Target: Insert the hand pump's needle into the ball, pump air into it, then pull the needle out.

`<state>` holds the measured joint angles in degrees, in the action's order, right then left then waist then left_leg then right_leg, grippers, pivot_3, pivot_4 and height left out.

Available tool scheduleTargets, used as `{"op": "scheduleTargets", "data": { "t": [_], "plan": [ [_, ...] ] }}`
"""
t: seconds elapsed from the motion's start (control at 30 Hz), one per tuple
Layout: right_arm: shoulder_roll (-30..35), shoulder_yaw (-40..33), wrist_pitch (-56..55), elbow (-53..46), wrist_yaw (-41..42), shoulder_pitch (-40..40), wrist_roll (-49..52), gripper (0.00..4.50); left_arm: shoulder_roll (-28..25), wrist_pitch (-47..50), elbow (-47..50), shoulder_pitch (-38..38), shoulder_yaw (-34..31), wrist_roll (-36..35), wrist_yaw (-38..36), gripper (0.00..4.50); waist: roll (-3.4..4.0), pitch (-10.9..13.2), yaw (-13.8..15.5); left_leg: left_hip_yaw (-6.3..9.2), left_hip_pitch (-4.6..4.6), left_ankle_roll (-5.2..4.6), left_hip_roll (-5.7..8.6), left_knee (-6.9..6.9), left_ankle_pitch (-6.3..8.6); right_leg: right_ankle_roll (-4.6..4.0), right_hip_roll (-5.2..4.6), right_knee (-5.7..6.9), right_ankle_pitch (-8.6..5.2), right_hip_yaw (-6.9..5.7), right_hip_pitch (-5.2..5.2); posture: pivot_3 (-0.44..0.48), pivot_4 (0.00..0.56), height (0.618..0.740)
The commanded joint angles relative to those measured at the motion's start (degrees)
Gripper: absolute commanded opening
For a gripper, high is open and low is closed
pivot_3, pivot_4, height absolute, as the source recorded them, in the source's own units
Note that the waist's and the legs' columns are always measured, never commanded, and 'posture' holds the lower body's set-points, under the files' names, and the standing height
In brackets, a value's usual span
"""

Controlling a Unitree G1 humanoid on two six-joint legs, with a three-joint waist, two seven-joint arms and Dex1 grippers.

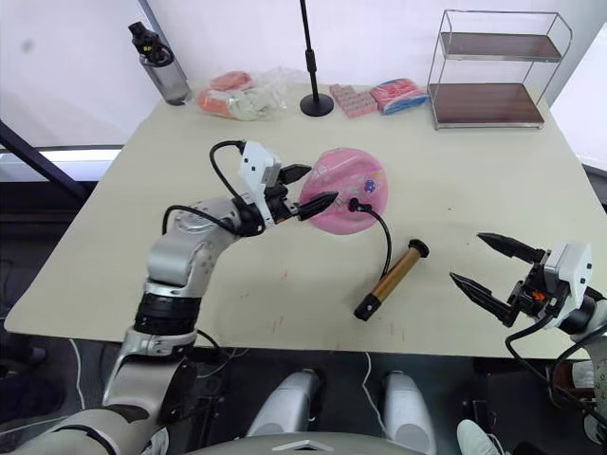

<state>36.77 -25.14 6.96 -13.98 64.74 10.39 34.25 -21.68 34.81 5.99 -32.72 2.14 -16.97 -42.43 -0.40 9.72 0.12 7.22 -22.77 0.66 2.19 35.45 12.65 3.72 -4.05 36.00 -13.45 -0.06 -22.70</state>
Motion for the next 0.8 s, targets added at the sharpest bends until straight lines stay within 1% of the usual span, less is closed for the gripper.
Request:
{"op": "scheduleTargets", "data": {
  "t": [0.03, 0.2, 0.33, 0.47, 0.57, 0.67, 0.8],
  "plan": [
    [1.15, -2.29, -2.55, 1.77, 2.76, 1.90, 0.89, 4.50, -3.97, 4.35, 7.84, 2.55, 0.79, -3.67, -3.60, 4.47, 0.00, 0.00, -0.17, -0.02, 0.00, 0.00, -0.01, 0.01, 0.00, 0.00, 0.00, 0.00, 0.00, 0.00, 0.00, 0.000, 0.150, 0.731],
    [2.66, -4.48, -3.85, 4.63, 4.95, 2.81, 1.75, 4.50, -9.91, 8.05, 13.01, 8.14, 0.70, -8.19, -8.76, 4.47, 0.04, 0.03, -0.60, -0.14, 0.04, -0.01, -0.09, 0.03, 0.00, -0.09, 0.01, 0.03, 0.05, 0.10, 0.00, 0.000, 0.150, 0.731],
    [4.04, -6.40, -3.68, 5.13, 6.83, 3.73, 3.06, 4.50, -12.02, 9.33, 13.89, 9.97, 2.16, -9.94, -11.17, 4.47, 0.04, 0.03, -0.59, -0.18, 0.07, -0.03, -0.15, 0.15, 0.01, -0.02, 0.03, 0.15, 0.01, 0.11, 0.00, 0.000, 0.150, 0.731],
    [5.98, -9.20, -2.43, 4.46, 10.73, 7.13, 5.49, 4.50, -11.86, 9.87, 13.82, 10.29, 4.74, -10.20, -11.40, 4.47, 0.04, 0.05, -0.27, -0.18, 0.04, -0.06, -0.22, 0.42, 0.04, -0.02, 0.04, 0.39, -0.01, 0.10, 0.00, 0.000, 0.150, 0.731],
    [7.28, -10.97, -0.81, 2.24, 11.22, 9.51, 6.98, 4.50, -11.81, 9.75, 13.33, 10.24, 7.05, -9.70, -11.61, 4.47, 0.03, 0.07, -0.18, -0.26, 0.03, -0.14, -0.25, 0.63, 0.09, -0.02, 0.03, 0.53, -0.02, 0.18, 0.00, 0.000, 0.150, 0.731],
    [7.46, -11.97, 0.18, 0.72, 10.81, 10.53, 7.92, 4.50, -9.45, 9.76, 11.70, 8.48, 10.72, -8.75, -10.83, 4.47, 0.01, 0.09, -0.30, -0.40, 0.08, -0.15, -0.29, 0.82, 0.10, -0.20, 0.03, 0.70, -0.13, 0.30, 0.00, 0.000, 0.150, 0.731],
    [7.27, -12.15, 0.76, -0.87, 10.25, 11.37, 8.15, 4.50, -6.75, 9.84, 8.79, 5.88, 15.40, -6.60, -10.09, 4.47, -0.02, 0.10, -0.16, -0.50, 0.09, -0.16, -0.32, 0.98, 0.10, -0.23, 0.03, 0.83, -0.12, 0.34, 0.01, 0.000, 0.150, 0.731]
  ]
}}
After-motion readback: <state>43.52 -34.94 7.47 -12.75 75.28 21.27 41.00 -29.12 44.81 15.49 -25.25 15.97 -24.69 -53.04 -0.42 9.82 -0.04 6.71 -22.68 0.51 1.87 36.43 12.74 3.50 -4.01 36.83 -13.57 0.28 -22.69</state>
